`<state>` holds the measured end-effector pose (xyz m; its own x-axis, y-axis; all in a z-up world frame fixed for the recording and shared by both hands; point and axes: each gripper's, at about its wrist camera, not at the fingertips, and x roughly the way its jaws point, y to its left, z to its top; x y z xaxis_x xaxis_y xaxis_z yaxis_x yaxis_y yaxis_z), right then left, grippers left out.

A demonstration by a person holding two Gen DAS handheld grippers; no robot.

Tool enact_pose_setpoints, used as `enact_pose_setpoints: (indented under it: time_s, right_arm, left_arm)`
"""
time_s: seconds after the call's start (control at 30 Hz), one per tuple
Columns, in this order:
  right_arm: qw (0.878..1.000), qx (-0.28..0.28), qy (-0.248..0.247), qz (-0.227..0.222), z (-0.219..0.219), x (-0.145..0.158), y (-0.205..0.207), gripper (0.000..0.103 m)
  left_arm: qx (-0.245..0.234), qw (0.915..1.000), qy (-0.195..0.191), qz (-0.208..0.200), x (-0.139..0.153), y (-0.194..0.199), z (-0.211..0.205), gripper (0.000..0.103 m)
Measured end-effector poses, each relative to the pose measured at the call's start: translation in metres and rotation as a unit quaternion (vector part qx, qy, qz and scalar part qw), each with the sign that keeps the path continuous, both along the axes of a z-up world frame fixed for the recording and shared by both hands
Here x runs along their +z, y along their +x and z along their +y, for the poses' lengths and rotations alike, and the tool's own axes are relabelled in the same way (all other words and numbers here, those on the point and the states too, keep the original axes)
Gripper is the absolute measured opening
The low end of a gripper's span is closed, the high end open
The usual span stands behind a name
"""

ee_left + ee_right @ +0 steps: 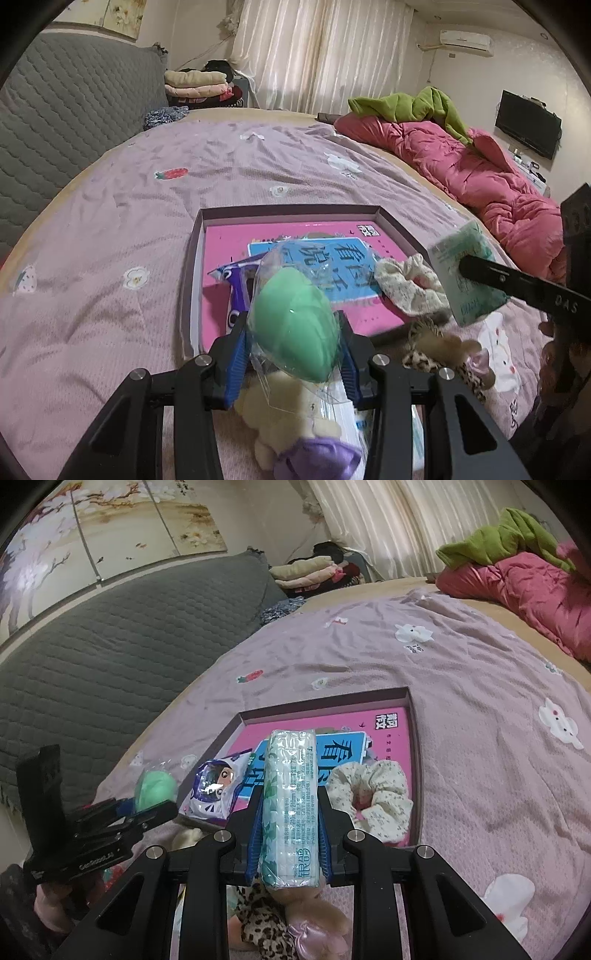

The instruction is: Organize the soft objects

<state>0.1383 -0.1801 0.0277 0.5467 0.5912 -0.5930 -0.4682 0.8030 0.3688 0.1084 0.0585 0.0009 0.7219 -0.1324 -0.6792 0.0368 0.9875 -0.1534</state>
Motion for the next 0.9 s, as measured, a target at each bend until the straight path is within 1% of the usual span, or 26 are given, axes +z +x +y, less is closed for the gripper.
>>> enact_pose_setpoints:
  time_s: [0.3, 0.67, 0.8, 0.9]
  right_arm:
    - [1.0, -0.005, -0.004, -0.007, 0.001, 0.001, 0.005, 0.026]
    - [1.0, -0.009, 0.001, -0.012, 0.0, 0.003, 0.012, 0.026]
    - [1.0, -0.008, 0.004, -0.013, 0.0, 0.004, 0.012, 0.026]
    - [1.0, -0.006, 0.001, -0.018, 0.002, 0.006, 0.016, 0.026]
  left_arm:
    - [-0.001, 1.0, -0.006, -0.003, 0.0, 0.011, 0.001, 0.043]
    - [-0.01, 0.9998, -0.017, -0.006, 0.001, 0.019, -0.003, 0.043]
    - [-0.009, 0.9996, -0.026, -0.003, 0.001, 0.024, -0.003, 0.043]
    - [-0.006, 0.9991, -0.042, 0.002, 0.0, 0.029, -0.001, 0.043]
